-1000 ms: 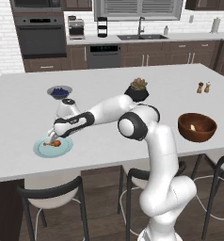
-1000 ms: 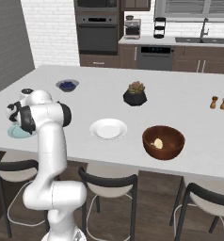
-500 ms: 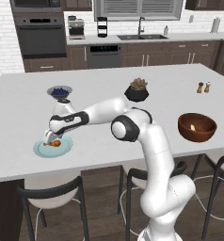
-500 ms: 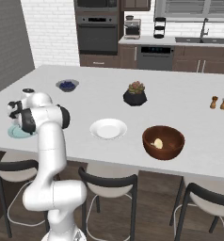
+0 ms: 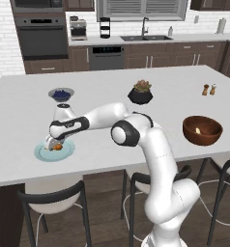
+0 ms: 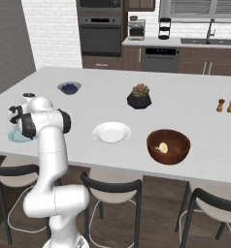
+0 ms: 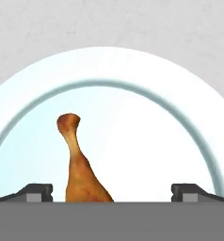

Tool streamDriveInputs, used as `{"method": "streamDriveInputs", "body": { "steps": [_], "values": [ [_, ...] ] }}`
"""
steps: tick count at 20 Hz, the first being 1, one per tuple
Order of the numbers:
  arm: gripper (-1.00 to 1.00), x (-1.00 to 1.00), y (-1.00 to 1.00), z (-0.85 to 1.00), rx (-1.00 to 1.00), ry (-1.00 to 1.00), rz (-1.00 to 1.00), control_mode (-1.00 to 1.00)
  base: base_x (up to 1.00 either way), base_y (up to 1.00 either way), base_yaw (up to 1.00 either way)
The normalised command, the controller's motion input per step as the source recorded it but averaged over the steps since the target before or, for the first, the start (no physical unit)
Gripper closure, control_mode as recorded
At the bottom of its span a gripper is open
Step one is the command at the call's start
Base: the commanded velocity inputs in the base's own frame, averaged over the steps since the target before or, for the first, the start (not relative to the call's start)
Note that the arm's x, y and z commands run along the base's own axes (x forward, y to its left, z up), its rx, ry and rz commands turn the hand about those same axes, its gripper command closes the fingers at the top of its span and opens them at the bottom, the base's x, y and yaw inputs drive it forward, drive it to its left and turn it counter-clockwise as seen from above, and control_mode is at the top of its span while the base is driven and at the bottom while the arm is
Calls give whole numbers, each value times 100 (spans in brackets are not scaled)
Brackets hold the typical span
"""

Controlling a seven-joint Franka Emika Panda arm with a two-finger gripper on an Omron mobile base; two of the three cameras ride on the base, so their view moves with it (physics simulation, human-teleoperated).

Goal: Pick the chicken drumstick and mushroom from their plates and place them in the bowl. Then put the bowl in the fridge.

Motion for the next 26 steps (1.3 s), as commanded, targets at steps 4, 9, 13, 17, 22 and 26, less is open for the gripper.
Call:
{"method": "streamDriveInputs", "body": {
  "steps": [4,9,13,17,22,26],
  "values": [
    [-100,0,0,-18,-1,0,0,-100,0,0,0],
    [100,1,0,-28,-3,0,0,-100,0,0,0],
    [100,-11,-16,-14,0,0,0,-100,0,0,0],
    [100,-41,-44,-8,0,0,0,-100,0,0,0],
    [100,-38,-72,28,0,-1,0,-100,0,0,0],
    [100,-58,-88,78,0,-10,-1,-100,0,0,0]
  ]
}}
